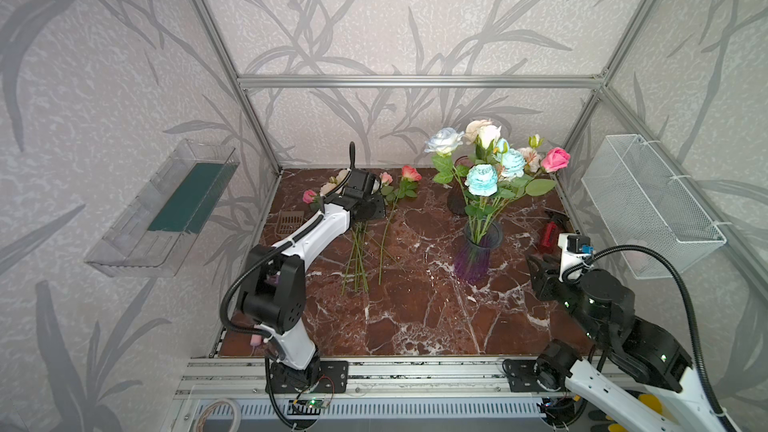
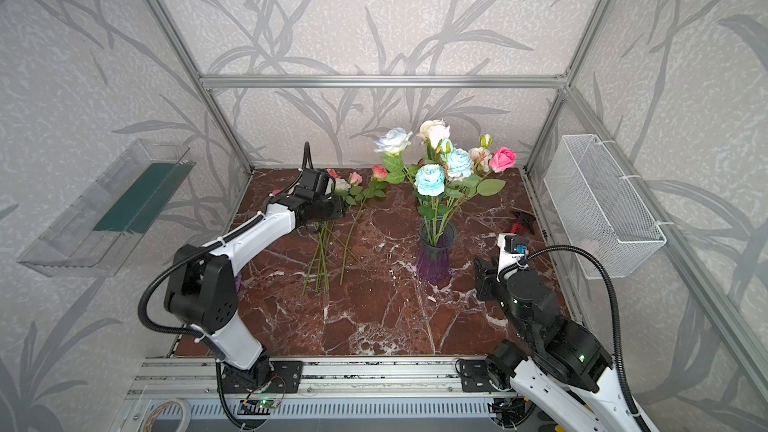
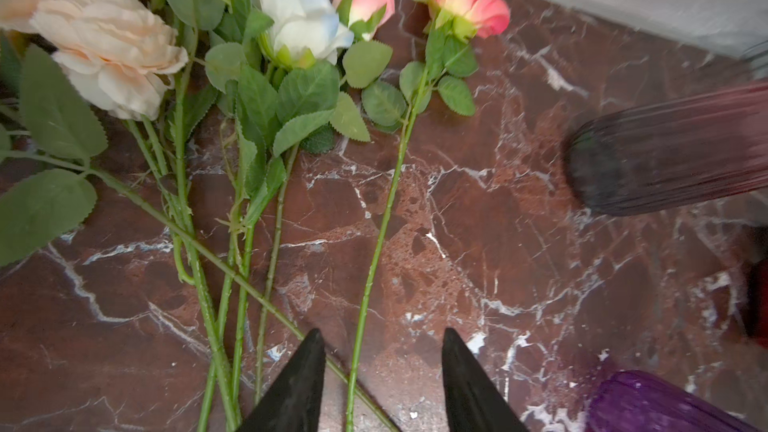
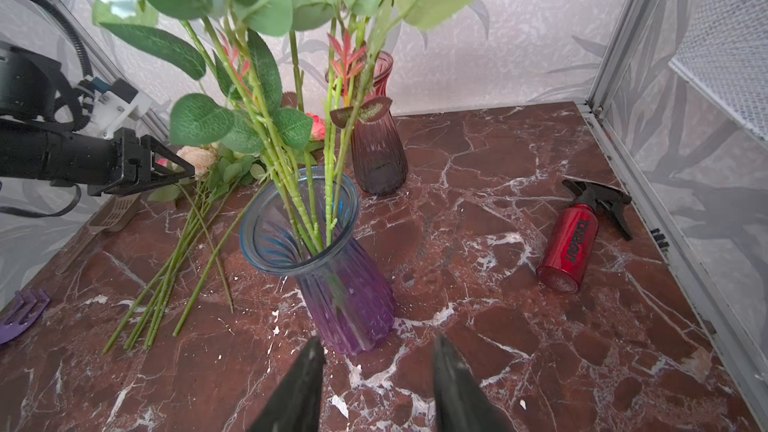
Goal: Arrange the flowers into the vase
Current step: 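Close the left gripper on a pink rose stem and lift it upright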
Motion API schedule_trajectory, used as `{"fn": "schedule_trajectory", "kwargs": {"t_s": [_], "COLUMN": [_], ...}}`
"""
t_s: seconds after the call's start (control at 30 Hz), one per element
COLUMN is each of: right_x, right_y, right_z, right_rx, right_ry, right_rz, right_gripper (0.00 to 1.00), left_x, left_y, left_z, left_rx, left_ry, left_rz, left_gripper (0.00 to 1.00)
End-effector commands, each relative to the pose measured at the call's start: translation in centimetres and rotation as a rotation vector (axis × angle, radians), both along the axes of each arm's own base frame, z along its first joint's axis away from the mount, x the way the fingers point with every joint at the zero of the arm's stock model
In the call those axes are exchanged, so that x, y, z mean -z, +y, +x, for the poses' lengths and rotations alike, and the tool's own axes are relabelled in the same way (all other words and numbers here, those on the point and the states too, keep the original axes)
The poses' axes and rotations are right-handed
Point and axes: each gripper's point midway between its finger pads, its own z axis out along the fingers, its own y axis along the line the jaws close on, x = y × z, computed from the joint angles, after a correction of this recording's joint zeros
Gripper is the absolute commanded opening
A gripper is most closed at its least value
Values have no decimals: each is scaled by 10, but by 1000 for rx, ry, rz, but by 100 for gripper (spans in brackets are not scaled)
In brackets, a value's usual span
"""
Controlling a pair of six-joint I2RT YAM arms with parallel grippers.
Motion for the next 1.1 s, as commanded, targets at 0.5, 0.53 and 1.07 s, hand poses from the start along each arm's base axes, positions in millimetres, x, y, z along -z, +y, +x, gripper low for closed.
{"fn": "schedule_trajectory", "kwargs": {"t_s": [0.5,0.53,1.07], "right_x": [4,2,-54], "right_y": [5,5,26], "right_z": [4,3,3], "right_rx": [-15,-16,-112], "right_ry": [-15,-18,-80], "right_rz": [-1,5,112], "right_gripper": [44,44,43], "left_x": [127,125,-58], "left_y": [-22,-23,-27], "left_z": [-22,-22,-20], "left_rx": [206,210,153], "left_ry": [416,412,-112], "left_rz": [92,93,-119], "left_gripper": [15,8,0]}}
